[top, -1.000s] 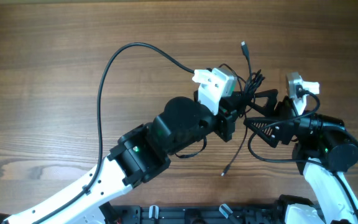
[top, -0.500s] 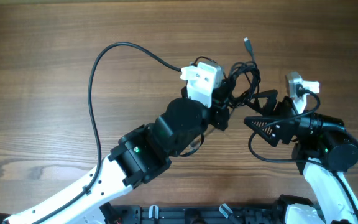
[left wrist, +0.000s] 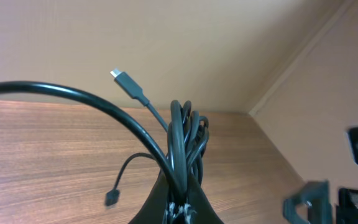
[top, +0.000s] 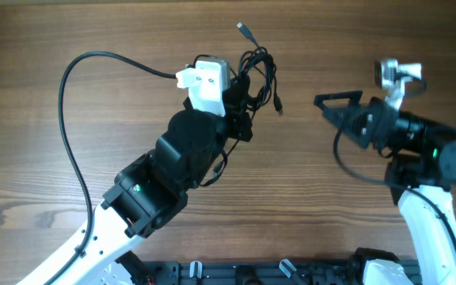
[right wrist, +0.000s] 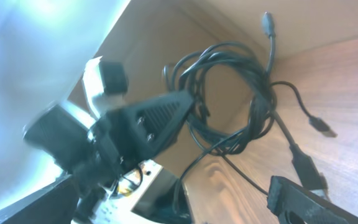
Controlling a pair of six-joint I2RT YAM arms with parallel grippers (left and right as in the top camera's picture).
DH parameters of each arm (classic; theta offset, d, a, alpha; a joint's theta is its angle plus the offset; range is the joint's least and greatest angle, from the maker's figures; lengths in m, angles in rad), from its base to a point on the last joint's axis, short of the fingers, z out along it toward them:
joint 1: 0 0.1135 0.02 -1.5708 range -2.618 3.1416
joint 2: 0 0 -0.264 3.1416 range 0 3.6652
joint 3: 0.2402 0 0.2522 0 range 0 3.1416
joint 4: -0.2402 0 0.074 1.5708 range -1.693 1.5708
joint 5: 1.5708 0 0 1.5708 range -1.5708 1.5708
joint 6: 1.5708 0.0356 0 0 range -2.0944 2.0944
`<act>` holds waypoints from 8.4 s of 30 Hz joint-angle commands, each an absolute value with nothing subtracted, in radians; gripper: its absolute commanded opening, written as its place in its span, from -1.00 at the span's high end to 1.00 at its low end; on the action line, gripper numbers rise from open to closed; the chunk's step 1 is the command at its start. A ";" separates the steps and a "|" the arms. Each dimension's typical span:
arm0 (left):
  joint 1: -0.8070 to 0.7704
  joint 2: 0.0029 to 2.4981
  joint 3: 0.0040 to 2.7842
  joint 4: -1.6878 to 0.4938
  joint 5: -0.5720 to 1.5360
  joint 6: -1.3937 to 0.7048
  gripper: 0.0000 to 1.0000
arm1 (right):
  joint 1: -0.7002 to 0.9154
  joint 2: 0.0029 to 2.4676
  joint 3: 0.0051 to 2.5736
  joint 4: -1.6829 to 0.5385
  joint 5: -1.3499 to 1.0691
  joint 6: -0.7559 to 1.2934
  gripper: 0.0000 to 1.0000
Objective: Untangle cables
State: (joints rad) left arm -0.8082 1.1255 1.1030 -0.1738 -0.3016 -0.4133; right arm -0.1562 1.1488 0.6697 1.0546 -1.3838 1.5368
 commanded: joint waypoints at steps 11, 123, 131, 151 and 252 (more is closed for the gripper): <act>-0.793 1.112 1.110 -0.149 -0.297 -0.448 0.92 | -0.158 1.147 1.106 -0.050 -0.991 0.527 -0.99; -0.793 1.126 1.110 0.044 -0.133 -0.422 0.92 | 0.133 1.063 1.216 -0.529 -1.256 0.309 0.88; -0.746 1.126 1.110 0.110 -0.137 -0.437 0.92 | 0.134 1.063 1.216 -0.537 -1.464 0.130 0.92; -0.631 1.126 1.110 0.174 0.091 -0.470 0.92 | 0.133 1.062 1.216 -0.694 -0.839 0.274 -0.99; -0.596 1.165 1.110 0.190 0.356 -0.533 0.92 | 0.133 1.146 1.216 -0.306 -1.273 0.315 -0.18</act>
